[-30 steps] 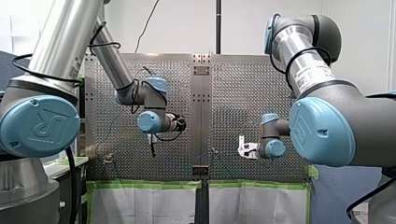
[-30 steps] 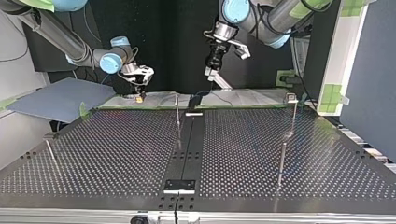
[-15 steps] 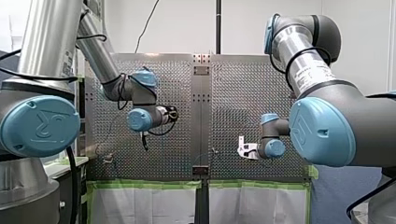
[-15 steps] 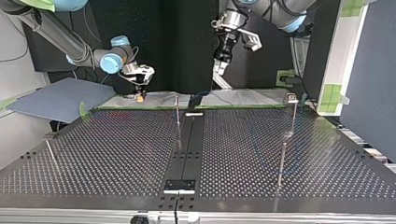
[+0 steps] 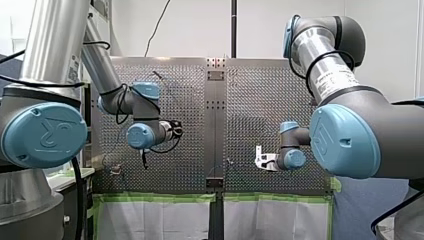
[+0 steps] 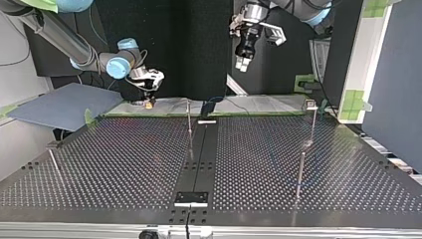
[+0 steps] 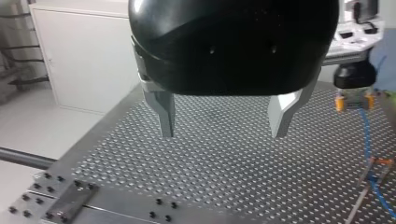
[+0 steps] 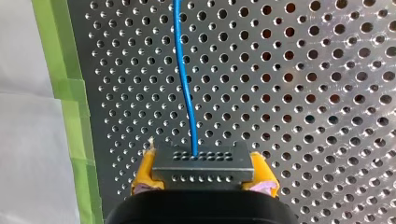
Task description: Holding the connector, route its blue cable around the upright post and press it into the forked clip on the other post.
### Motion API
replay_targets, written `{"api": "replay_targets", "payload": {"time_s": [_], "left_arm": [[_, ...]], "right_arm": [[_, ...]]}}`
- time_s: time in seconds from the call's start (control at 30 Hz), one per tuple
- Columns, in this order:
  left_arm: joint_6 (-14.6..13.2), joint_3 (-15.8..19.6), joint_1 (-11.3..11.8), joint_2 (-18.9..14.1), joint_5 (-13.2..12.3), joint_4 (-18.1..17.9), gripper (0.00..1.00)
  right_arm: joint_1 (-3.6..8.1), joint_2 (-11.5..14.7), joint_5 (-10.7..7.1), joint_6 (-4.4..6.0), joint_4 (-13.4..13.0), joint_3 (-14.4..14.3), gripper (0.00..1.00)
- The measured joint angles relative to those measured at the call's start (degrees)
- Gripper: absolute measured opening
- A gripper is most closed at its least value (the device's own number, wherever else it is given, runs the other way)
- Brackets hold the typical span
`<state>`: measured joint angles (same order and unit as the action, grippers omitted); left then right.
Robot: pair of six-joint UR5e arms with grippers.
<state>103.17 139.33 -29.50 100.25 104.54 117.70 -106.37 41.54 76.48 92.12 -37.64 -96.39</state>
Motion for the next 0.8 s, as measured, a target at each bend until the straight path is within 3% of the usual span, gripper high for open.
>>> {"api": "replay_targets", "payload": {"time_s": [0.23, 0.4, 0.6, 0.8], "left_arm": [[-0.95, 0.04, -0.04, 3.12, -0.15, -1.52, 1.0], [-1.38, 0.04, 0.01, 3.54, -0.13, -1.96, 1.0], [-1.4, 0.05, 0.03, 3.56, -0.09, -2.06, 1.0], [-1.28, 0.05, 0.1, 3.58, -0.17, -2.11, 1.0]], "right_arm": [[0.14, 0.0, 0.0, 0.04, -0.04, 0.03, 0.0], [0.41, 0.03, 0.25, -0.03, 0.49, 0.33, 0.0], [1.1, 0.82, 2.19, -0.15, 1.27, 0.55, 0.0], [2.1, 3.43, 4.96, 0.32, 2.24, 0.54, 0.0]]}}
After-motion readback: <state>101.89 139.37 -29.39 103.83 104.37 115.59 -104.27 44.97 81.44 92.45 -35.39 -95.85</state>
